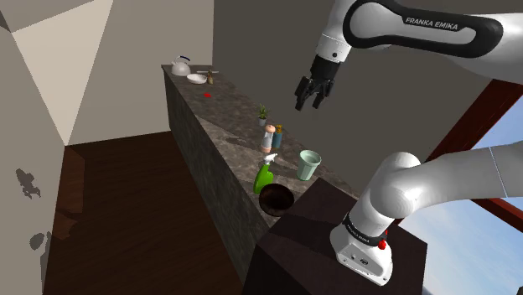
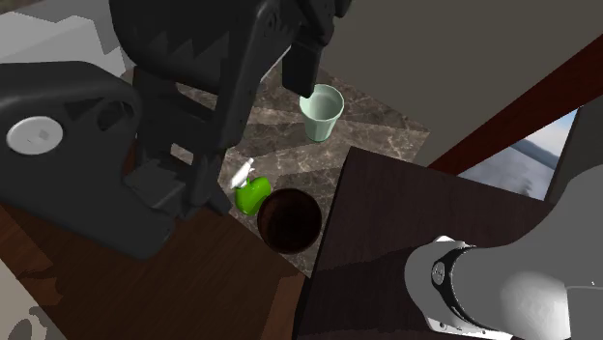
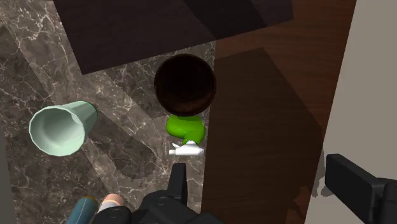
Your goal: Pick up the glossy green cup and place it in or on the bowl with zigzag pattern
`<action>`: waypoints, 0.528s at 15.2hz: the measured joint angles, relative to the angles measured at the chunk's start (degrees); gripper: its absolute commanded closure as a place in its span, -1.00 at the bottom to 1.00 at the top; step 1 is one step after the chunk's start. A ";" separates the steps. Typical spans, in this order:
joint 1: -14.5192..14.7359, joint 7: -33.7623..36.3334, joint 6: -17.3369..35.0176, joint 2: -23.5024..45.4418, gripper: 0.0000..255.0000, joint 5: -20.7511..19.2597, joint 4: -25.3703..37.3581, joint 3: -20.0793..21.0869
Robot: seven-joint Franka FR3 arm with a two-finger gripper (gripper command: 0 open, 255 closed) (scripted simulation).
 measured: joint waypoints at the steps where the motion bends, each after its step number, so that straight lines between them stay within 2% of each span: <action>1: 0.00 0.00 0.00 0.00 -1.00 0.00 0.00 0.00; 8: -2.34 -1.82 9.24 4.28 -1.00 -3.63 -6.68 -2.10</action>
